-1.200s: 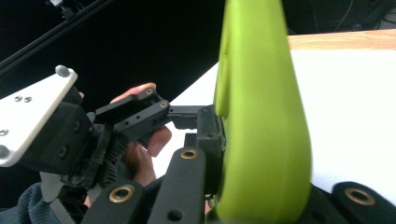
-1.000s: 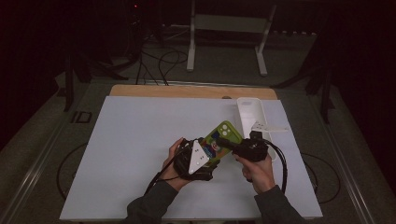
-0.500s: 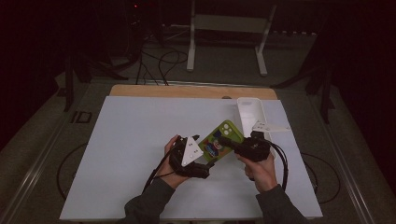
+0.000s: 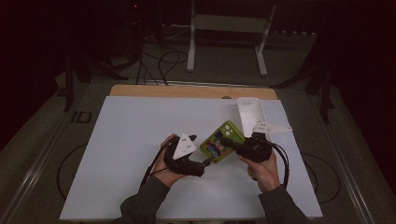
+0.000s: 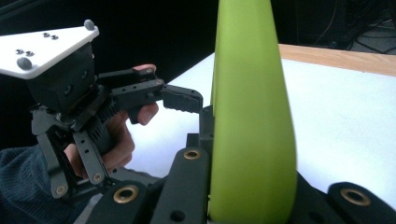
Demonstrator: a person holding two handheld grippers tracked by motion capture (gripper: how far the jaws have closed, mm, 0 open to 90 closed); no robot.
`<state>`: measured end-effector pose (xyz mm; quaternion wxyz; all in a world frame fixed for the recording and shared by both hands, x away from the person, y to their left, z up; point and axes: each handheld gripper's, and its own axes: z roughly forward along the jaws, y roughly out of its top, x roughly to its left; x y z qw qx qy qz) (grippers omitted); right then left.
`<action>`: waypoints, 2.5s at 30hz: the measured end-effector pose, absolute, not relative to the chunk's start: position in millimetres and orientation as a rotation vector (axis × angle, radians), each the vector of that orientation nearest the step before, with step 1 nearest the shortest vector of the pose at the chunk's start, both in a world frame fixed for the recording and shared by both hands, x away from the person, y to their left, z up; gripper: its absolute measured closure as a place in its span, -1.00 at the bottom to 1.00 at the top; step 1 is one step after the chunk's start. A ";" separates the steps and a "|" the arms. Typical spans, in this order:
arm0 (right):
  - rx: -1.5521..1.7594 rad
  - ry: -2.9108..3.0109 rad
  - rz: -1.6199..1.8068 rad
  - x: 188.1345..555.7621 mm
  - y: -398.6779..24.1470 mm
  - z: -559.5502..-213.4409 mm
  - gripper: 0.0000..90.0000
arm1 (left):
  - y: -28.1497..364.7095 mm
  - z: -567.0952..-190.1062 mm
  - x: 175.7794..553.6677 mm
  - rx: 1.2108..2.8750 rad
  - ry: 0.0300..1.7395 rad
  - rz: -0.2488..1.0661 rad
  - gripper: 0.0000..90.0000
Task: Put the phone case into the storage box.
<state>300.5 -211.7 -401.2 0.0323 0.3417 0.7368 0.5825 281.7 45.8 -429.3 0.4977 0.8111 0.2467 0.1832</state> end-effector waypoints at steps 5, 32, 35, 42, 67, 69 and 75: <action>1.036 2.276 1.781 299.5 -211.6 -400.8 0.97 | 48.2 -429.4 284.0 1.973 0.610 0.417 -0.73; 0.833 2.368 1.732 289.9 -210.0 -392.5 0.97 | 56.9 -431.8 290.1 2.008 0.549 0.251 -0.43; 0.809 2.383 1.731 288.8 -209.2 -392.3 0.97 | 56.9 -432.9 290.5 2.019 0.532 0.230 -0.39; 0.737 2.425 1.741 286.1 -205.9 -392.5 0.97 | 55.7 -435.9 291.1 2.036 0.491 0.176 -0.20; 0.576 2.522 1.761 282.7 -202.4 -394.2 0.97 | 57.3 -443.3 286.1 2.032 0.361 0.013 0.41; 0.569 2.522 1.759 282.9 -202.7 -394.4 0.97 | 57.2 -443.9 285.7 2.042 0.352 0.012 0.47; 0.534 2.527 1.754 282.2 -202.6 -394.3 0.96 | 58.8 -446.2 285.3 2.037 0.330 -0.023 0.65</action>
